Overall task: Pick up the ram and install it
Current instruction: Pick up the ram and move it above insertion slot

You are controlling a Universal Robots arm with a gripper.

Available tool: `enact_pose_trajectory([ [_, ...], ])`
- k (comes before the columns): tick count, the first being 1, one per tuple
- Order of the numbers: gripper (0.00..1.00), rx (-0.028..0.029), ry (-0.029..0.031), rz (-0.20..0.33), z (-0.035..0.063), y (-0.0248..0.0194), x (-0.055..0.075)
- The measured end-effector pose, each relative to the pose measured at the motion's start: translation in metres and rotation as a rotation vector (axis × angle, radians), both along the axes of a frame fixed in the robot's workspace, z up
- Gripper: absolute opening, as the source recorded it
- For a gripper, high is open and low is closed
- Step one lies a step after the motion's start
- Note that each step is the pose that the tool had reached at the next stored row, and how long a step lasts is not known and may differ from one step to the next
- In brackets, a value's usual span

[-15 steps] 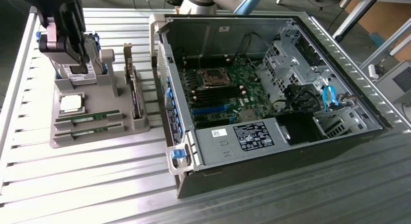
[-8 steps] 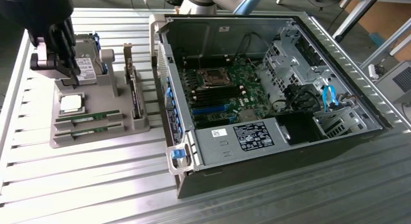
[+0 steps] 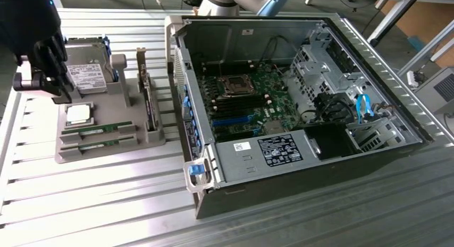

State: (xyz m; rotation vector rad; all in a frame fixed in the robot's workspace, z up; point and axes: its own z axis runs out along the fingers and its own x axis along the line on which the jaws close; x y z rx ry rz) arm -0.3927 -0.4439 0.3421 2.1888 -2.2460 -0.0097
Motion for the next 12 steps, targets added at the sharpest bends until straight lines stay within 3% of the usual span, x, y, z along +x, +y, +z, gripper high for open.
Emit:
enact_pose_trajectory([
  [5, 0.3, -0.0002, 0.0002, 0.001, -0.0052, -0.0016, 0.0],
  [8, 0.3, -0.0005, 0.0001, 0.004, -0.0124, -0.0065, 0.0],
  [10, 0.3, -0.0051, 0.0005, 0.005, -0.0173, -0.0104, 0.003],
  [12, 0.3, -0.0103, 0.0002, 0.006, -0.0211, -0.0108, 0.009],
])
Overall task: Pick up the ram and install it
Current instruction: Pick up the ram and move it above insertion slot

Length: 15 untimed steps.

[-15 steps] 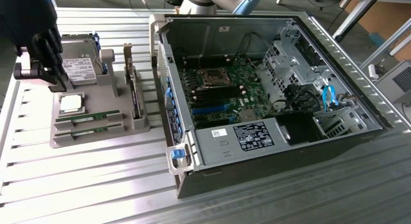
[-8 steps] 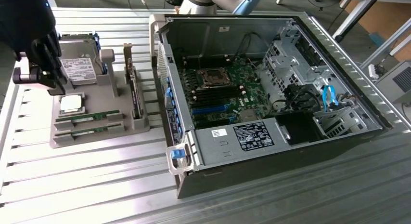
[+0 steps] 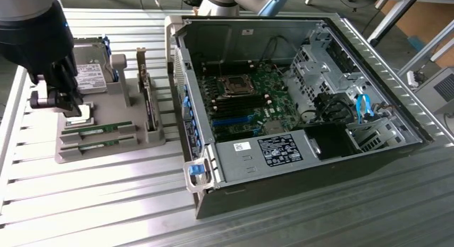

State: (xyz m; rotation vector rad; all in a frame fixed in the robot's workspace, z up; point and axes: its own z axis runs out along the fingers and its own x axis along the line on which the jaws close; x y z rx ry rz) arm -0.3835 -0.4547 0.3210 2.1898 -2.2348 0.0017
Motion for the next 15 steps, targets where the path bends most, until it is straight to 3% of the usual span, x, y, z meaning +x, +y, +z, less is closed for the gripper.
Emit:
enact_pose_trajectory([
  [3, 0.3, -0.0063, 0.0001, 0.0, -0.0062, -0.0003, 0.01],
  [5, 0.3, -0.0077, 0.0004, 0.0, -0.0153, -0.0003, 0.016],
  [15, 0.3, -0.0087, 0.0012, 0.0, -0.0421, -0.0003, 0.021],
])
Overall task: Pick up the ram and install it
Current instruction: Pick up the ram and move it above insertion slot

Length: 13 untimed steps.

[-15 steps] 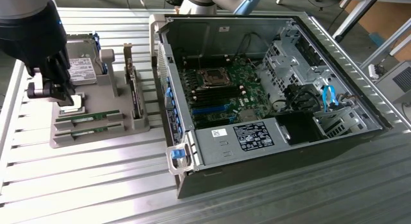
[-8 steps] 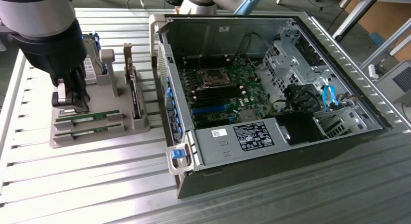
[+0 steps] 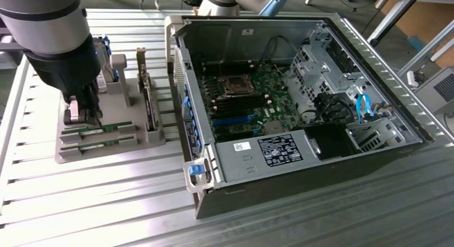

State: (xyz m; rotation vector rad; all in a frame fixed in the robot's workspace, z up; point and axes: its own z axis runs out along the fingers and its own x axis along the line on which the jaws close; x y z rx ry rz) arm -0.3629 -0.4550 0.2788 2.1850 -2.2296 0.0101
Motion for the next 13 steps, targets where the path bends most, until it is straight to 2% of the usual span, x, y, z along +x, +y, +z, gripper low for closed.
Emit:
enact_pose_trajectory([
  [9, 0.3, 0.0, 0.0001, 0.0, -0.0257, 0.0, 0.0],
  [13, 0.3, 0.0, 0.0002, 0.0, -0.0322, 0.0, 0.0],
])
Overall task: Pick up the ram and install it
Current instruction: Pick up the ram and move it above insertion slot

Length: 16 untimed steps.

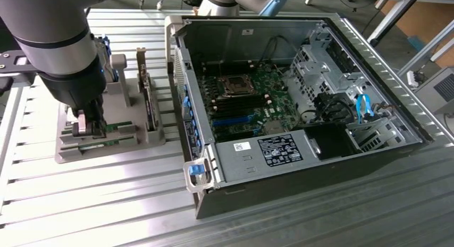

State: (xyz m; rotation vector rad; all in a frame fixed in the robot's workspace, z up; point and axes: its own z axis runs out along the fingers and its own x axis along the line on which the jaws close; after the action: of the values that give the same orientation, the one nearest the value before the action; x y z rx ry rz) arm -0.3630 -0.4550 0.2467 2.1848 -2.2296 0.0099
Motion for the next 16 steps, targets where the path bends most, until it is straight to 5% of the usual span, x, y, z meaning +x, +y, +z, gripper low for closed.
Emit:
enact_pose_trajectory([
  [16, 0.3, 0.0, 0.0023, 0.037, -0.0277, -0.0028, -0.003],
])
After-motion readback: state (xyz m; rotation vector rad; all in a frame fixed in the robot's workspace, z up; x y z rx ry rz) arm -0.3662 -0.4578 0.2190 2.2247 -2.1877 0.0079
